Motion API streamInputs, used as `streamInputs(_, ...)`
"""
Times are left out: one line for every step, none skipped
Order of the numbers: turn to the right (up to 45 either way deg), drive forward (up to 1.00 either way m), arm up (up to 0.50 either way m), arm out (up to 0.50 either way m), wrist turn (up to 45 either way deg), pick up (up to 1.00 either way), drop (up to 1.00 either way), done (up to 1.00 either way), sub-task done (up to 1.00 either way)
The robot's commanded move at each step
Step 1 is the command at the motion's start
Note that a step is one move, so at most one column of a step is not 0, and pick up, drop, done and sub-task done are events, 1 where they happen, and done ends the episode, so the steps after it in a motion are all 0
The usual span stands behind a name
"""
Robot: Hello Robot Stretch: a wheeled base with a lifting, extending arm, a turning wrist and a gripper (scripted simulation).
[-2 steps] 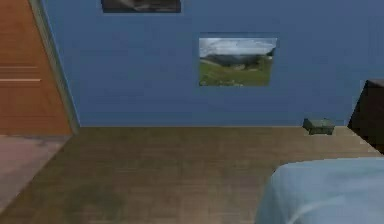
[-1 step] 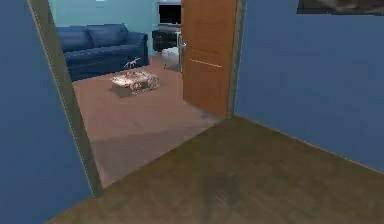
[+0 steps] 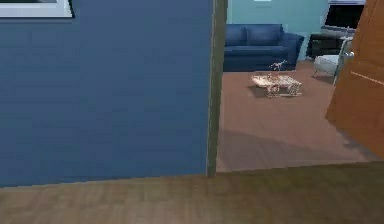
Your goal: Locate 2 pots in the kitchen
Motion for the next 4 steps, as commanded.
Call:
streamInputs(0.0,0.30,0.00,0.00,0.0,0.00,0.00,0.00,0.00)
streamInputs(36.0,0.00,0.00,0.00,0.0,0.00,0.00,0.00,0.00)
streamInputs(0.0,0.80,0.00,0.00,0.0,0.00,0.00,0.00,0.00)
streamInputs(36.0,0.00,0.00,0.00,0.0,0.00,0.00,0.00,0.00)
